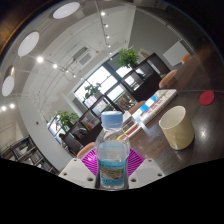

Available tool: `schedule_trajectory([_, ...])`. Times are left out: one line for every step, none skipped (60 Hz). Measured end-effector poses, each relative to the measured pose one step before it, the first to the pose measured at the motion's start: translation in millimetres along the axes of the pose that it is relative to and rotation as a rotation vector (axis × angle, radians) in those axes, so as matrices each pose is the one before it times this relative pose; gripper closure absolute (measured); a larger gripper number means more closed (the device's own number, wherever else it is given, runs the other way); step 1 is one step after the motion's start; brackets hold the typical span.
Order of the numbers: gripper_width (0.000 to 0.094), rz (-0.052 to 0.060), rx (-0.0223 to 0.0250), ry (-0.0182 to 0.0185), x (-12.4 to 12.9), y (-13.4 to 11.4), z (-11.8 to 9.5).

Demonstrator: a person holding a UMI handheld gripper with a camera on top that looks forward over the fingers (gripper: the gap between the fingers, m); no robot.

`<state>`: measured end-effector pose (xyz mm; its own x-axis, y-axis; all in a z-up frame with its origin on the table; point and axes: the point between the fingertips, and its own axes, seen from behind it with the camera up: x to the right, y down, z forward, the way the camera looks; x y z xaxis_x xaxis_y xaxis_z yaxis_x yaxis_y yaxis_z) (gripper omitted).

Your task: Pour water

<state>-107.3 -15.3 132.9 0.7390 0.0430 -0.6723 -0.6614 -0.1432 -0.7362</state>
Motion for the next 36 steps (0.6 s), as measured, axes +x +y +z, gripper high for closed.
schedule_trajectory([0.0616, 0.044, 0.01112, -0.0072, -0.54, -5.07, 1.55])
schedule_trajectory([0.0617, 0.0437, 0.01074, -0.0067, -0.11, -4.96, 0.6])
schedule_trajectory([0.0618, 0.0454, 0.00963, -0.0057, -0.19, -4.72, 1.0])
schedule_trajectory([0.0616, 0.046, 0.00894, -0.00442, -0.2, -4.38, 1.61])
schedule_trajectory([0.0619, 0.0462, 0.00906, -0.00435, -0.24, -4.19, 1.71])
schedule_trajectory([0.0619, 0.045, 0.00928, -0.00473, -0.31, -4.01, 1.91])
schedule_trajectory([0.0614, 0.0439, 0.00844, -0.00544, -0.81, -3.82, 1.76])
schedule_trajectory([0.0618, 0.0418, 0.00589, -0.00607, -0.83, -3.08, 2.16])
schedule_trajectory([0.062, 0.04, 0.00361, -0.00663, -0.68, -2.79, 2.08])
schedule_trajectory([0.0617, 0.0392, 0.00326, -0.00635, -0.5, -2.79, 1.96])
schedule_trajectory([0.0618, 0.039, 0.00561, -0.0011, -5.5, -4.26, -5.08])
schedule_trajectory([0.062, 0.0363, 0.00916, -0.00453, 1.68, -2.5, 2.92])
schedule_trajectory([0.0618, 0.0348, 0.01007, 0.00112, -1.72, -2.29, 5.03])
schedule_trajectory([0.0617, 0.0362, 0.00875, -0.00356, 0.59, -3.06, 1.69])
schedule_trajectory([0.0616, 0.0366, 0.00672, -0.00535, -0.44, -2.87, 1.25])
schedule_trajectory([0.0615, 0.0362, 0.00515, -0.00742, -1.03, -2.07, 1.01])
schedule_trajectory([0.0609, 0.0354, 0.005, -0.01067, -1.49, -2.23, 1.94])
schedule_trajectory([0.0609, 0.0349, 0.00765, -0.00913, -1.44, -2.74, 1.61])
schedule_trajectory([0.0609, 0.0327, 0.00952, -0.00926, -1.43, -3.5, 1.88])
schedule_trajectory([0.0611, 0.0334, 0.00952, -0.00845, -0.51, -3.62, 1.74])
schedule_trajectory([0.0611, 0.035, 0.00863, -0.00755, -0.29, -3.33, 1.36])
schedule_trajectory([0.0609, 0.0367, 0.00772, -0.00303, -9.41, -0.93, -11.67])
schedule_trajectory([0.0611, 0.0331, 0.00823, -0.00736, 3.25, -1.62, 6.78])
schedule_trajectory([0.061, 0.0308, 0.00517, -0.00849, -0.67, -1.49, 1.29])
schedule_trajectory([0.0609, 0.0291, 0.00494, -0.0087, -2.19, -2.22, 2.24])
schedule_trajectory([0.0609, 0.0286, 0.00696, -0.00786, -1.29, -1.96, 0.75])
schedule_trajectory([0.0609, 0.0289, 0.00975, -0.00627, -0.93, -2.49, 0.71])
schedule_trajectory([0.0608, 0.0282, 0.00877, -0.00494, -0.63, -2.21, 0.82])
schedule_trajectory([0.0607, 0.0278, 0.006, -0.00527, -0.73, -1.47, 0.46])
schedule_trajectory([0.0613, 0.0268, 0.00631, -0.00565, -0.56, -1.77, 0.35])
schedule_trajectory([0.0608, 0.0268, 0.00381, -0.00652, -0.83, -1.16, 0.49])
schedule_trajectory([0.0611, 0.0281, 0.00377, -0.00303, -9.31, -1.78, -10.17])
schedule_trajectory([0.0609, 0.022, 0.00932, -0.00421, 3.28, -1.04, 7.42])
schedule_trajectory([0.0604, 0.0237, 0.00798, -0.00532, -1.15, -1.68, 0.97])
schedule_trajectory([0.061, 0.0239, 0.00829, -0.00448, -0.99, -2.18, 0.58])
schedule_trajectory([0.0606, 0.0241, 0.00807, -0.00402, -0.45, -2.63, 1.46])
